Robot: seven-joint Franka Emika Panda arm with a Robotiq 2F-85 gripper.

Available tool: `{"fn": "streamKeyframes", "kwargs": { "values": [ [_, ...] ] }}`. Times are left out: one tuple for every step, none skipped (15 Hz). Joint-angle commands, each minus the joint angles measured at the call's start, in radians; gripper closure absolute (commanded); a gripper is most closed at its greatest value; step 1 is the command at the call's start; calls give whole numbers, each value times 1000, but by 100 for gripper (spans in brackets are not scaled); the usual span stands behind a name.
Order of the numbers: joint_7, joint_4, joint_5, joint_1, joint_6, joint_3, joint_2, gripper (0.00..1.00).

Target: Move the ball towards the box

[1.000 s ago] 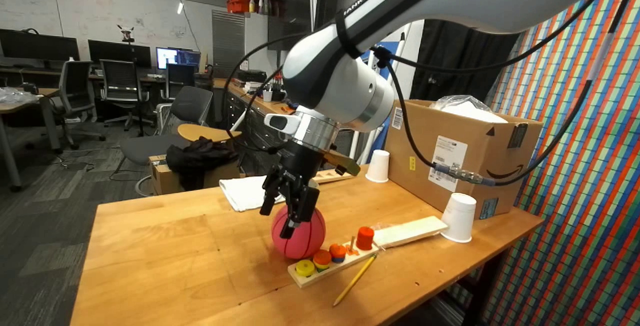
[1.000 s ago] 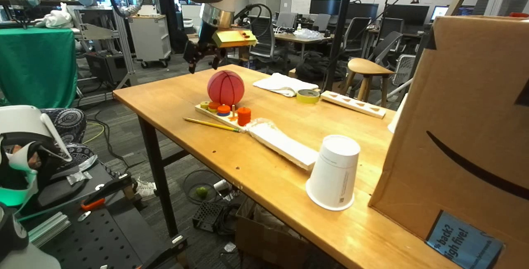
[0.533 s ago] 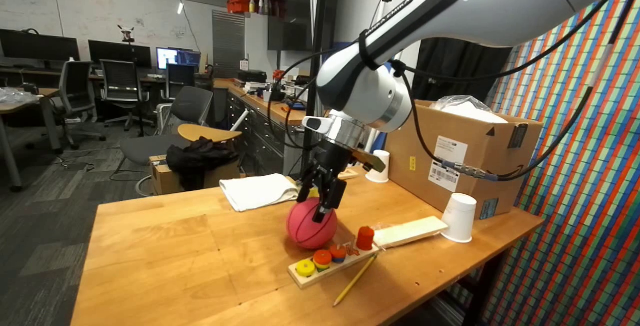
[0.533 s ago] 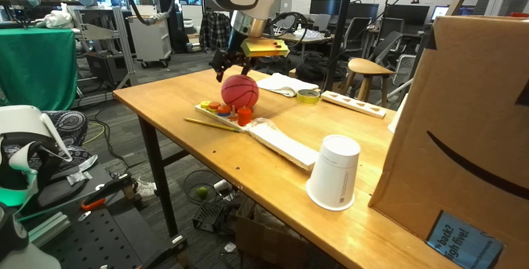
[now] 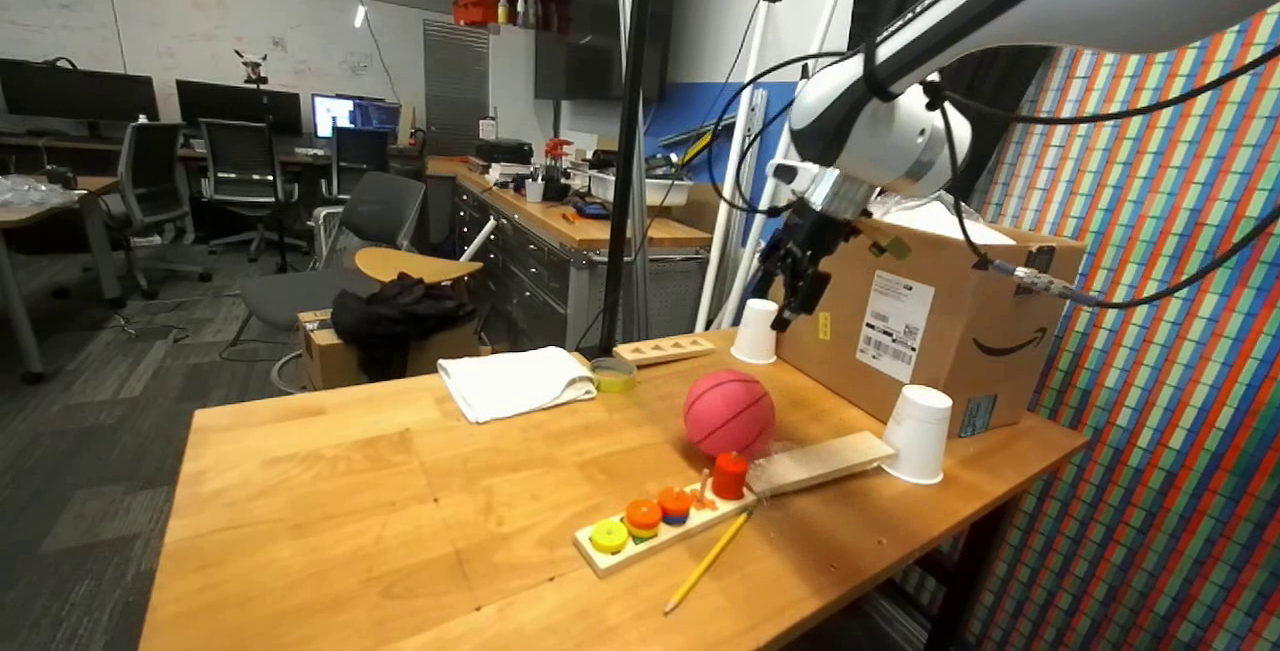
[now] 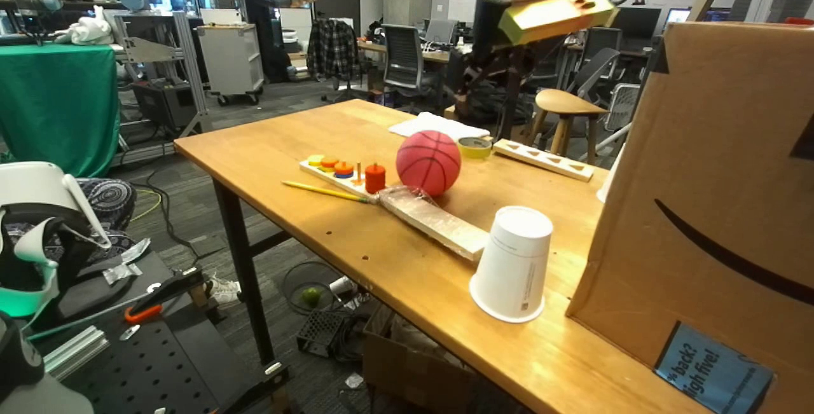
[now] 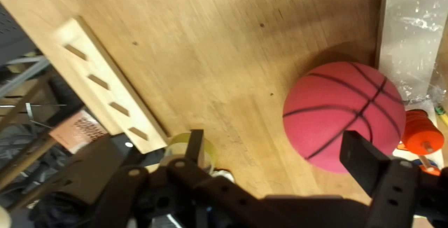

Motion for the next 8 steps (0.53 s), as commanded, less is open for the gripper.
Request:
{"fn": "streamKeyframes", "kwargs": {
  "values": [
    [27, -73, 0, -10, 47, -24, -146, 0],
    [21, -101, 14, -1, 38, -22, -178, 0],
    [18, -124, 25, 11, 21, -20, -210, 0],
    [4, -158, 45, 29, 4, -15, -245, 0],
    [0, -192, 61, 52, -2, -9, -273, 0],
    [-10, -220, 83, 77, -17, -5, -298, 0],
    [-9, -252, 96, 106, -25, 3, -320, 0],
    [-3, -277, 96, 129, -28, 10, -333, 0]
  ]
}}
